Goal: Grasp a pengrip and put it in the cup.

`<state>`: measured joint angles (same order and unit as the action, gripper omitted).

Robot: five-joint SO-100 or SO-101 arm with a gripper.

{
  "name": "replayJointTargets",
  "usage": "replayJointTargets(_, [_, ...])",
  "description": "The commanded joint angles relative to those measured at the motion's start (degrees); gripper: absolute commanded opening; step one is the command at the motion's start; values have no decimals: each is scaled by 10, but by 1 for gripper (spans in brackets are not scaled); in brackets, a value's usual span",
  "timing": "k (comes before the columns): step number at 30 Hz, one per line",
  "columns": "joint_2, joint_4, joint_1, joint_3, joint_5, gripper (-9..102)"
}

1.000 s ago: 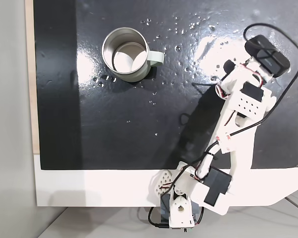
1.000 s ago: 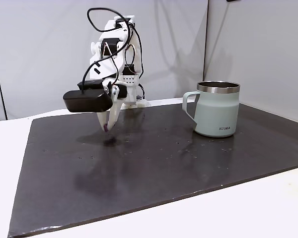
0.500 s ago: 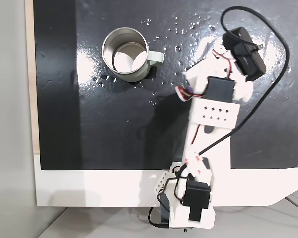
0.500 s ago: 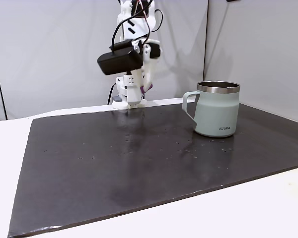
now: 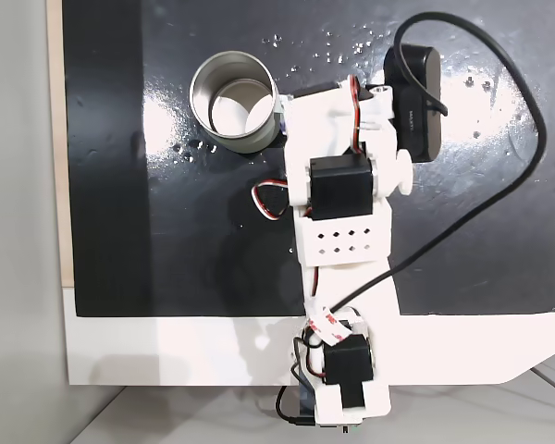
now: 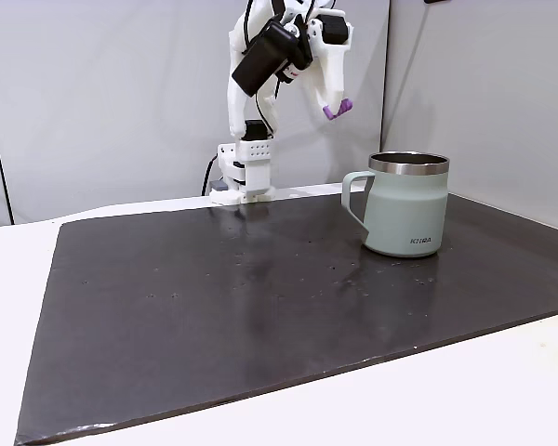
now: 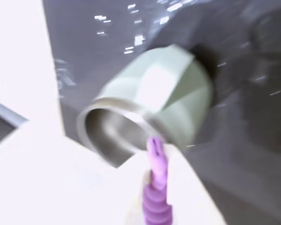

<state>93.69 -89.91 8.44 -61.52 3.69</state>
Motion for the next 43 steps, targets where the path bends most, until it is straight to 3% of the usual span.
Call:
replayJointTargets(1, [-34, 25, 29, 68, -46, 0])
replayJointTargets(12, [-113, 75, 94, 79, -127, 0])
replayJointTargets(22, [-146, 82, 134, 118, -128, 0])
replayJointTargets(23, [-146, 76, 133, 119, -128, 1])
replayJointTargets(27, [-149, 58, 131, 119, -119, 24])
replayJointTargets(31, [-149, 53, 127, 120, -109, 33])
replayJointTargets(43, [-148, 38, 119, 129, -97, 33])
